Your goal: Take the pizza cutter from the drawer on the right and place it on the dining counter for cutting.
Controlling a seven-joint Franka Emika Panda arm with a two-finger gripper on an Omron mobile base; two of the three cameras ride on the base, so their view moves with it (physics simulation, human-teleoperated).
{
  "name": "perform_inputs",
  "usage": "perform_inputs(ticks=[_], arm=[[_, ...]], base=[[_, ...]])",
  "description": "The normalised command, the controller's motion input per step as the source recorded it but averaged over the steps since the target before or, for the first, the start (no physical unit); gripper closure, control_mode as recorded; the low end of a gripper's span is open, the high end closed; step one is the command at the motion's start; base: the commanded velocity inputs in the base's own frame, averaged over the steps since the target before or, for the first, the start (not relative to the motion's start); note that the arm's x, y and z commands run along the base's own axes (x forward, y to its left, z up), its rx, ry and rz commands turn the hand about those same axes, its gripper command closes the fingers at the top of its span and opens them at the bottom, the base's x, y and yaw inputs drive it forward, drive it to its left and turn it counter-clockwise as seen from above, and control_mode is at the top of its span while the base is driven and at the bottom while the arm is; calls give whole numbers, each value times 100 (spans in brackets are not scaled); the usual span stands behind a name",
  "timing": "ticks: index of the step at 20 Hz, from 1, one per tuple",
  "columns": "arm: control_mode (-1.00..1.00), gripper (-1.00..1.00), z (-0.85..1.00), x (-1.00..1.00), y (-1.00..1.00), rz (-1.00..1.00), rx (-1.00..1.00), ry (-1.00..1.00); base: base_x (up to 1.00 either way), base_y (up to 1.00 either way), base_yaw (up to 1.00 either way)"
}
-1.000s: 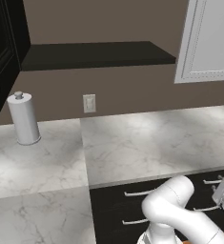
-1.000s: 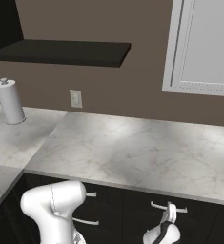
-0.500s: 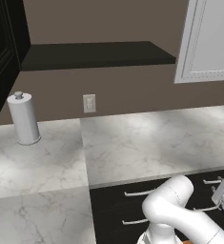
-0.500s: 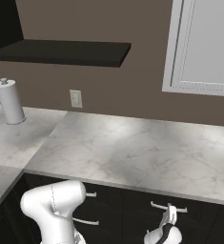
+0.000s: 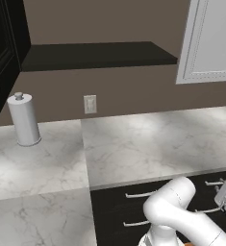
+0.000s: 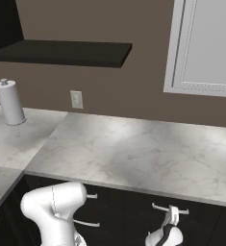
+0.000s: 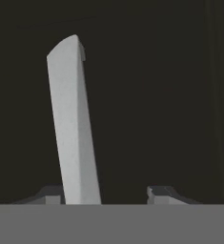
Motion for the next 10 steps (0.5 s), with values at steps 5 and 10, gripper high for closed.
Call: perform_inputs(ticks=[5, 10], arm=[[-100, 100, 0, 0, 0, 0, 0, 0], [-100, 100, 0, 0, 0, 0, 0, 0]], base=[[0, 0, 0], [0, 0, 0]])
